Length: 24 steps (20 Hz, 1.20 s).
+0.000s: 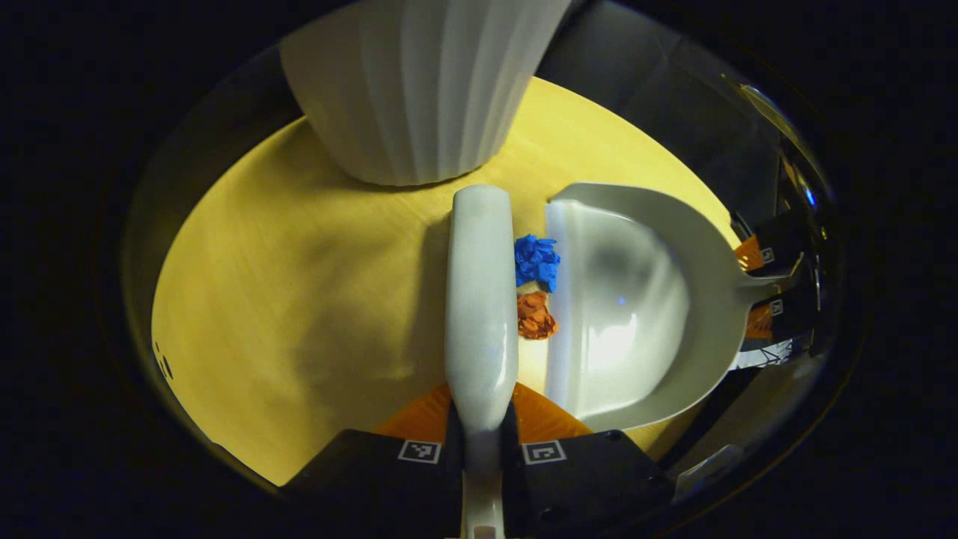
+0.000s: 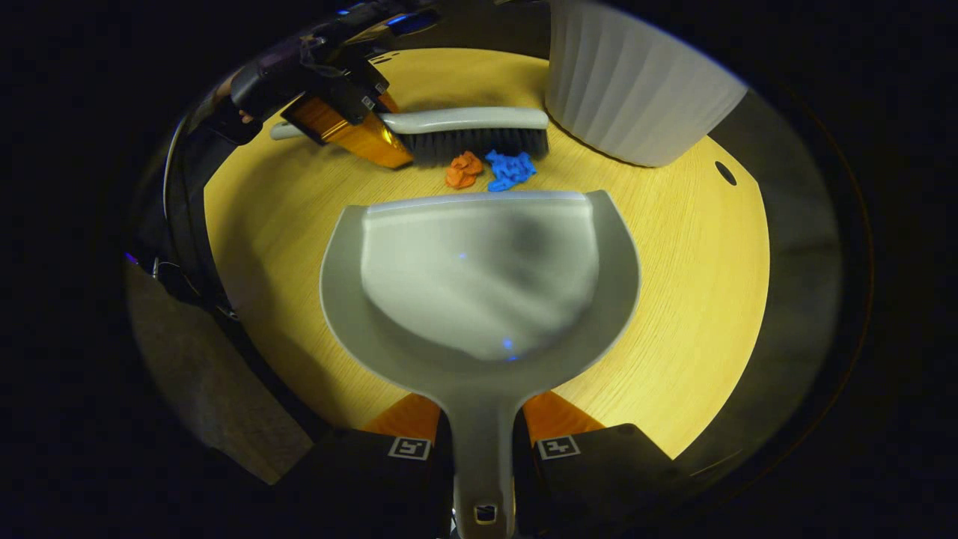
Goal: Pick up the small broom and dustpan from the desktop, sweep the trash into the dustpan with the broom, and then empty the trash into the garbage bin.
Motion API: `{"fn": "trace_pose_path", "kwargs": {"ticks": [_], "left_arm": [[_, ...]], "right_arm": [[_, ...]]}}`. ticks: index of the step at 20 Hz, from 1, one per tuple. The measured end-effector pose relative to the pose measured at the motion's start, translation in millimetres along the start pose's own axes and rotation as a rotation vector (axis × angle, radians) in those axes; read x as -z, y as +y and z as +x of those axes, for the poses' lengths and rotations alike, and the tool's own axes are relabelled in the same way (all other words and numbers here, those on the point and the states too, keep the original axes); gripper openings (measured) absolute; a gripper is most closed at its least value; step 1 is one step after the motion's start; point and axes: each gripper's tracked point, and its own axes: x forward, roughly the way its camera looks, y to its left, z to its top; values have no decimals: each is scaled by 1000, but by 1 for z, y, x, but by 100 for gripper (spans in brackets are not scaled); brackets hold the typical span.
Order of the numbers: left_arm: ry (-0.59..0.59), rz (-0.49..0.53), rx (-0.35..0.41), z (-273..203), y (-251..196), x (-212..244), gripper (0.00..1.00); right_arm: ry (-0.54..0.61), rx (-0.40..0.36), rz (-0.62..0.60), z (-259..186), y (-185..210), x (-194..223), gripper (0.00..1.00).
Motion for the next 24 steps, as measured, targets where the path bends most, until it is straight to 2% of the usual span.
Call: {"fn": "trace_pose_path", "kwargs": {"ticks": [1,2,3,6,9,12,13,14,15,16,17,18,24], "left_arm": [[3,0,26,1,-9,1,25],[4,-7,51,0,-17,0,25],[5,-19,80,1,-26,0,25],[4,-49,148,-5,-50,2,25],[-10,-65,156,-13,-60,-1,25],[-48,-89,122,-33,-60,-5,25],[-66,-103,105,-40,-58,-6,25],[-87,-116,83,-47,-55,-8,24],[-109,-125,54,-52,-50,-7,25],[-128,-135,24,-55,-44,-5,25],[-146,-147,-1,-54,-37,2,25],[-160,-164,-21,-54,-30,9,25],[-201,-259,-87,-59,10,74,25]], "right_arm": [[-1,-2,5,1,0,2,32],[-9,-4,8,2,0,2,41],[-21,-2,10,4,0,2,37],[-63,-2,24,12,3,3,37],[-106,3,43,20,5,-1,32],[-140,7,74,21,8,-3,36],[-151,10,92,21,12,-4,32],[-159,15,112,20,13,-5,32],[-170,23,130,19,15,-6,41],[-184,32,148,16,15,-8,41],[-188,36,168,16,17,-8,41],[-188,43,192,15,17,-8,36],[-200,130,312,-6,18,-21,36]]}}
